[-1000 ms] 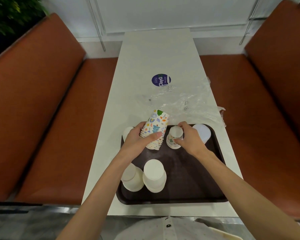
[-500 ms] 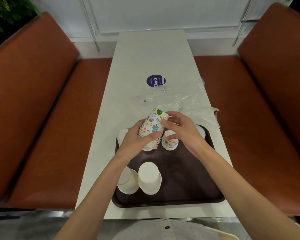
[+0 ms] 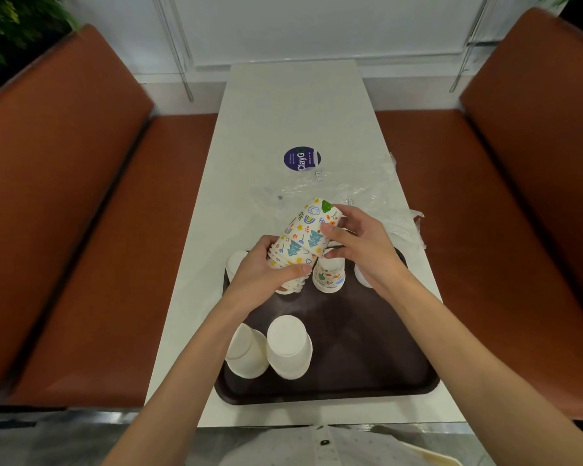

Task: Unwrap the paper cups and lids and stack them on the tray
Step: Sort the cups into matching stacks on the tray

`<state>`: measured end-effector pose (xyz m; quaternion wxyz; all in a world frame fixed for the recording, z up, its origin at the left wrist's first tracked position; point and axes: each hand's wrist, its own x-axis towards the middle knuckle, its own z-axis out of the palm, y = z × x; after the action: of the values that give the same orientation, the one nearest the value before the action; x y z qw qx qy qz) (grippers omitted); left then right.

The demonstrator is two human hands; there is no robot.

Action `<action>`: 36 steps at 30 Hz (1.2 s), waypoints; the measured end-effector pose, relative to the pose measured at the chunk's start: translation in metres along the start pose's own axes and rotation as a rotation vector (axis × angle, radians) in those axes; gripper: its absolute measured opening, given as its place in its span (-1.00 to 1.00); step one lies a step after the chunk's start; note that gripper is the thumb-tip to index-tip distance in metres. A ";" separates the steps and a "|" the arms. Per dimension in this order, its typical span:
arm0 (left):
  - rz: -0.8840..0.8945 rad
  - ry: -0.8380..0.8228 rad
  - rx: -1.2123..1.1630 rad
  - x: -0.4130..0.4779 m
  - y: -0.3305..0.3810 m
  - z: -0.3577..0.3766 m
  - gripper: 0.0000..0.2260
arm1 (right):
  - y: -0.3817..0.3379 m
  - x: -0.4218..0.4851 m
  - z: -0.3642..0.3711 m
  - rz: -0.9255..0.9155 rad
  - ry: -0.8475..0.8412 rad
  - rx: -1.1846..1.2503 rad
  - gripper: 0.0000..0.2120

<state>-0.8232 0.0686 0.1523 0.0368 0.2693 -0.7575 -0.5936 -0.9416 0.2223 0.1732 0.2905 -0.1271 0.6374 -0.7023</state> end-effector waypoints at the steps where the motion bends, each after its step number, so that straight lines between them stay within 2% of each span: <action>1: -0.003 -0.006 -0.012 0.000 -0.001 0.000 -0.49 | -0.001 0.000 -0.002 -0.002 0.004 0.010 -0.61; 5: -0.014 -0.028 -0.028 -0.003 -0.006 -0.002 -0.52 | -0.008 0.002 -0.014 -0.012 0.060 0.042 -0.57; 9: -0.080 -0.031 -0.146 -0.003 -0.008 -0.006 -0.56 | -0.015 0.005 -0.036 -0.058 0.157 0.035 -0.51; 13: -0.092 -0.013 -0.222 -0.002 -0.009 -0.011 -0.59 | -0.003 0.007 -0.052 -0.126 0.271 -0.222 -0.51; 16: -0.108 -0.002 -0.280 -0.001 -0.010 -0.011 -0.60 | 0.022 0.007 -0.046 -0.175 0.228 -0.459 -0.49; 20: -0.130 -0.001 -0.373 -0.001 -0.013 -0.010 -0.73 | 0.047 0.012 -0.040 -0.223 0.163 -0.672 -0.47; 23: -0.143 0.001 -0.456 -0.001 -0.017 -0.011 -0.75 | 0.059 0.019 -0.040 -0.235 0.120 -0.783 -0.43; 36: -0.140 -0.051 -0.467 -0.008 -0.013 -0.012 -0.76 | 0.096 0.023 -0.041 -0.190 0.003 -0.984 -0.53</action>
<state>-0.8074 0.0593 0.1461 0.0379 0.2901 -0.5798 -0.7604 -0.9591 0.2415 0.0694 0.1297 -0.3056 0.8791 -0.3419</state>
